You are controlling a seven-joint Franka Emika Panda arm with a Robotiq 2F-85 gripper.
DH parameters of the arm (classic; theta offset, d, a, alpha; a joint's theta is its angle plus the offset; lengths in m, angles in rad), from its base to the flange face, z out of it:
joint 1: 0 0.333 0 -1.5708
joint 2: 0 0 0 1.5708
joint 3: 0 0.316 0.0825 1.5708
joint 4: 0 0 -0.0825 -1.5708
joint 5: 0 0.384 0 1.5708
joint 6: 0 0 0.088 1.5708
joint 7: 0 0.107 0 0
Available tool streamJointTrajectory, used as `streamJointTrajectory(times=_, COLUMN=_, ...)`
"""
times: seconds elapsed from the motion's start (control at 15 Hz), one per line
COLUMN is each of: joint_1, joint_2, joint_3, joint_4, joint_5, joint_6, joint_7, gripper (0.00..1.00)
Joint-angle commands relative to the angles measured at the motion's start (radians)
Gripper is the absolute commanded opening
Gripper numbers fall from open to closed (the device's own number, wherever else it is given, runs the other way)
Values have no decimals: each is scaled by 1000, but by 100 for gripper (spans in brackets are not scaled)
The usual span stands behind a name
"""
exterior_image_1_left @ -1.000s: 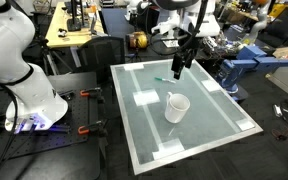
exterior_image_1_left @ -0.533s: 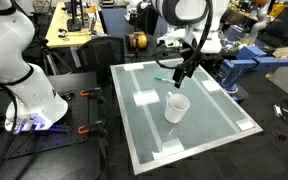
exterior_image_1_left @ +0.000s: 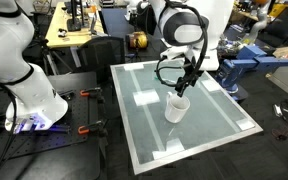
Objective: Move the white mug to the left, put the green pen inside the mug
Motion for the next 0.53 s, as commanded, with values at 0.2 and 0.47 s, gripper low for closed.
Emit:
streamJointTrajectory(times=0.2, joint_1=40, joint_2=96, joint_3=-43, joint_4=51, joint_5=48, joint_6=58, joint_7=23, gripper=100)
streamJointTrajectory(times=0.47, joint_1=53, joint_2=137, joint_3=-50, joint_4=81, joint_5=64, joint_6=48, joint_7=20, gripper=100)
